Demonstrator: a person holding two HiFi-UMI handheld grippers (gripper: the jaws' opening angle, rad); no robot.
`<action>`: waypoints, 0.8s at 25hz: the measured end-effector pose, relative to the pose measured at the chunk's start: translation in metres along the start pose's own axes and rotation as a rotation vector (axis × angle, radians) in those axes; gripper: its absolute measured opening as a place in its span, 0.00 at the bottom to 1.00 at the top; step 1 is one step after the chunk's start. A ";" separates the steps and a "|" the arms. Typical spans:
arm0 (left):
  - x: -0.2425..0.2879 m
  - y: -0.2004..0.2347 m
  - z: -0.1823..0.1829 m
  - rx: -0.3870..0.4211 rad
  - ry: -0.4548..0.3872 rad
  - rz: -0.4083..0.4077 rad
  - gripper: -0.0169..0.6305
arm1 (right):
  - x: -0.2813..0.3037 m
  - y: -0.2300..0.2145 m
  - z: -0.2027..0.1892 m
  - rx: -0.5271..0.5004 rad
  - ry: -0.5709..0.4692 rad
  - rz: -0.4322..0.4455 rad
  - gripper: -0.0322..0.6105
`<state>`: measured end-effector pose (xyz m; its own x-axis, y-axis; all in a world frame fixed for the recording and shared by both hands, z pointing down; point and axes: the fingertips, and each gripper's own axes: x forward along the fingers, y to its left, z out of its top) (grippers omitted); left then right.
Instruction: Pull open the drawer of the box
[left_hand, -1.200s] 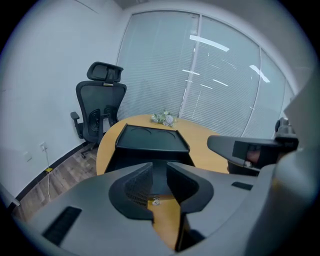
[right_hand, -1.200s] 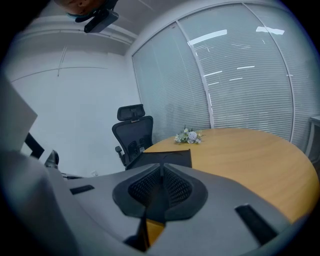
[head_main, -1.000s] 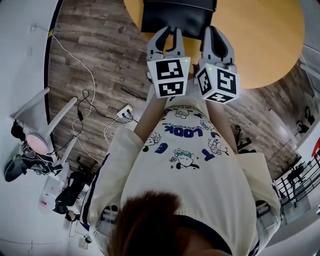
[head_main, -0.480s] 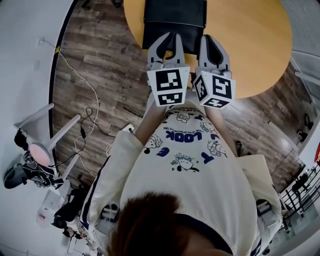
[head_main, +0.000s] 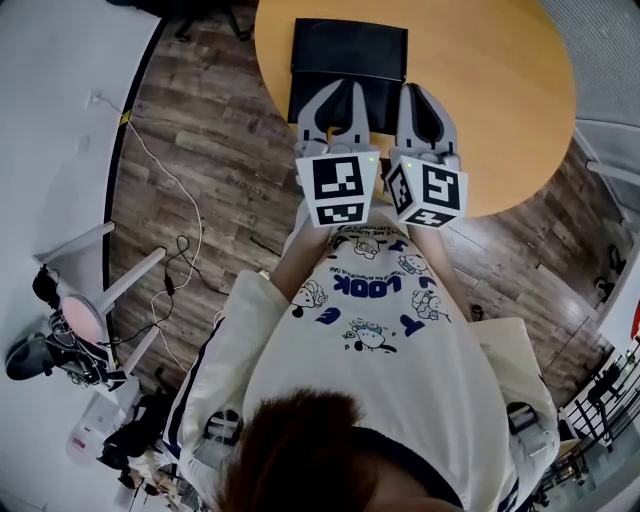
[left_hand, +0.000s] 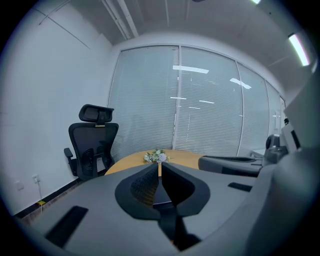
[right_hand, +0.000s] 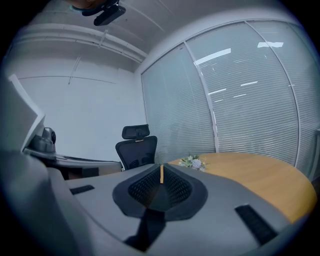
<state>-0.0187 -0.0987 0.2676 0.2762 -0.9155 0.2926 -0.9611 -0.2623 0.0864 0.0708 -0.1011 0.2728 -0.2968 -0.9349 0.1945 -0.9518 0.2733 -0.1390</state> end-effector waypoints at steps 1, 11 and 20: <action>0.000 0.000 0.002 0.002 -0.004 0.001 0.07 | 0.000 0.000 0.001 -0.001 -0.003 0.001 0.11; 0.005 -0.005 0.009 0.008 -0.023 0.005 0.07 | 0.004 -0.008 0.009 -0.003 -0.018 0.007 0.11; 0.004 -0.001 0.010 0.002 -0.024 0.017 0.07 | 0.005 -0.007 0.009 -0.005 -0.016 0.013 0.11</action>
<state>-0.0169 -0.1051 0.2591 0.2602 -0.9266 0.2714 -0.9655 -0.2478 0.0795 0.0765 -0.1100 0.2657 -0.3078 -0.9348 0.1770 -0.9484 0.2864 -0.1363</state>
